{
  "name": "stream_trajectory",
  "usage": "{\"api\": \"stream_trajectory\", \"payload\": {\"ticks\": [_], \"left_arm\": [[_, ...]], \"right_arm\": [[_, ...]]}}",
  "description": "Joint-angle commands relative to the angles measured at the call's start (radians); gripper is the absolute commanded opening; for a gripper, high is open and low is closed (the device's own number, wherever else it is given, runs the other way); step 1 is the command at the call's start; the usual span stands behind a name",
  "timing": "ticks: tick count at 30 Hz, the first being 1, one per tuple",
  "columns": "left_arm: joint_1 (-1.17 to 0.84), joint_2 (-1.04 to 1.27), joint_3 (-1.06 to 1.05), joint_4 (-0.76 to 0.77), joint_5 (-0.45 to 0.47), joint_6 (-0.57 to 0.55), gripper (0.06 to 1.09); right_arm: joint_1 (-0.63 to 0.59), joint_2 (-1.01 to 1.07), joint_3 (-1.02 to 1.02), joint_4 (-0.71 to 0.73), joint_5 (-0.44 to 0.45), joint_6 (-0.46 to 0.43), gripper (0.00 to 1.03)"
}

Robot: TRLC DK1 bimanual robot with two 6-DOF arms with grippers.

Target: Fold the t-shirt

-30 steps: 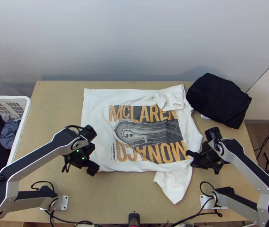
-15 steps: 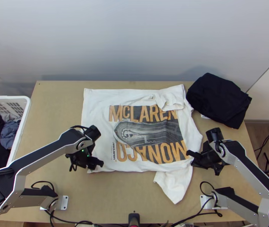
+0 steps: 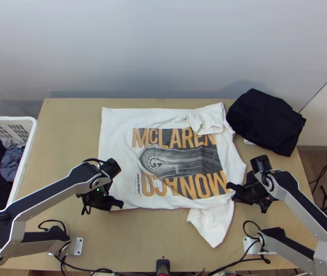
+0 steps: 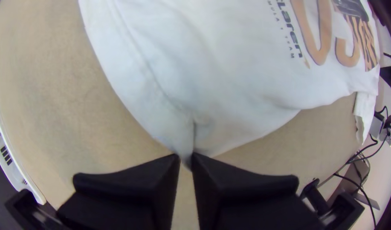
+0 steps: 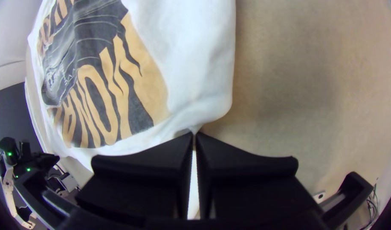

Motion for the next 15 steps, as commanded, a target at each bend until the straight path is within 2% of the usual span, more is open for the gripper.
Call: {"api": "stream_trajectory", "payload": {"ticks": [1,6,10,12,15], "left_arm": [[-0.028,-0.055,-0.036,0.061,-0.005,-0.032,0.10],[-0.006,-0.127,-0.035,0.116,-0.018,-0.028,0.10],[0.170,-0.239,-0.018,0.217,-0.035,0.001,0.10],[0.255,-0.299,0.007,0.249,-0.032,0.040,0.10],[0.360,-0.374,0.057,0.297,-0.028,0.075,0.10]], "right_arm": [[0.003,-0.014,0.013,0.006,0.002,-0.007,0.03],[0.000,-0.067,0.071,0.006,0.002,-0.007,0.03],[0.000,-0.133,0.186,0.021,0.002,0.030,0.03],[-0.002,-0.145,0.253,0.047,0.002,0.076,0.03],[-0.005,-0.136,0.344,0.102,0.003,0.073,0.03]]}}
